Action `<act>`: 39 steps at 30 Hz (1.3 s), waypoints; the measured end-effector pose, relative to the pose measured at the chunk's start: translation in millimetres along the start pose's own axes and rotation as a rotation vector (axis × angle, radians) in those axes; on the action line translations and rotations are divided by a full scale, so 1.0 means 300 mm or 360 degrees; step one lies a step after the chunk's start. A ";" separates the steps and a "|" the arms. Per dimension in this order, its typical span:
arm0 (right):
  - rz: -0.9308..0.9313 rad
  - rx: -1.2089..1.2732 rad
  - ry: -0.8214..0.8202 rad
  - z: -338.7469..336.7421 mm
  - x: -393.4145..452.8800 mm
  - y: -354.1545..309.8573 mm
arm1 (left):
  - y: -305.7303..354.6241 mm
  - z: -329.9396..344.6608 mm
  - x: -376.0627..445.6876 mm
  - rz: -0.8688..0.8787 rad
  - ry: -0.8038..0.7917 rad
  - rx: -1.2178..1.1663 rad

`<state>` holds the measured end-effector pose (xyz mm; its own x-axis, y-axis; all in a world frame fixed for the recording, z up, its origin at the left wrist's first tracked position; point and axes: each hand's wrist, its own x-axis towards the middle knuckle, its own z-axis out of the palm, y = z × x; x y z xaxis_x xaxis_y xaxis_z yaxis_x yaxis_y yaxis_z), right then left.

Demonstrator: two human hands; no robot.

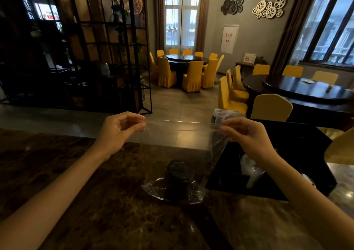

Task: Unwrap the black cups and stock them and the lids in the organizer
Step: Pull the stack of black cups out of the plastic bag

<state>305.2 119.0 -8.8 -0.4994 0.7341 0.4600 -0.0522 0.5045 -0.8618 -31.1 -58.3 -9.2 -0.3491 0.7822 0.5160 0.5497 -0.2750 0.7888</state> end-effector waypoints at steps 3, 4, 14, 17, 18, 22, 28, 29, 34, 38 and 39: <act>-0.0031 -0.0010 0.0006 0.018 -0.062 -0.029 | 0.030 -0.022 -0.070 0.0032 0.0022 0.0010; -0.0040 -0.0007 0.0004 0.024 -0.083 -0.037 | 0.039 -0.030 -0.094 0.0029 0.0027 0.0007; -0.0019 -0.0125 -0.0002 0.093 -0.258 -0.054 | 0.055 -0.089 -0.285 -0.0020 -0.0015 0.0039; -0.0011 -0.0133 0.0011 0.106 -0.288 -0.052 | 0.060 -0.091 -0.312 -0.0025 -0.0042 0.0075; -0.0023 -0.0145 0.0014 0.106 -0.296 -0.055 | 0.068 -0.094 -0.318 -0.0017 -0.0066 0.0058; -0.0079 -0.0304 -0.0104 0.096 -0.332 -0.082 | 0.110 -0.096 -0.336 0.0096 -0.0272 0.0373; -0.0268 -0.0775 -0.0181 0.098 -0.354 -0.135 | 0.165 -0.054 -0.309 0.0325 -0.0177 0.0644; -0.0317 -0.0813 -0.0159 0.095 -0.348 -0.140 | 0.175 -0.054 -0.299 0.0344 -0.0158 0.0652; -0.0467 -0.1014 -0.0165 0.085 -0.311 -0.169 | 0.195 -0.068 -0.264 0.0390 -0.0401 0.0824; -0.0317 -0.0967 -0.0092 0.090 -0.290 -0.198 | 0.197 -0.063 -0.263 0.0454 -0.0523 0.0978; -0.0252 -0.0922 -0.0078 0.092 -0.285 -0.201 | 0.201 -0.060 -0.261 0.0474 -0.0476 0.0936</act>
<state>327.1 13.4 -2.1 -0.5640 0.6150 0.5510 0.3434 0.7816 -0.5208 15.7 -146.1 3.9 0.0553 0.8636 0.5011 0.9359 -0.2197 0.2752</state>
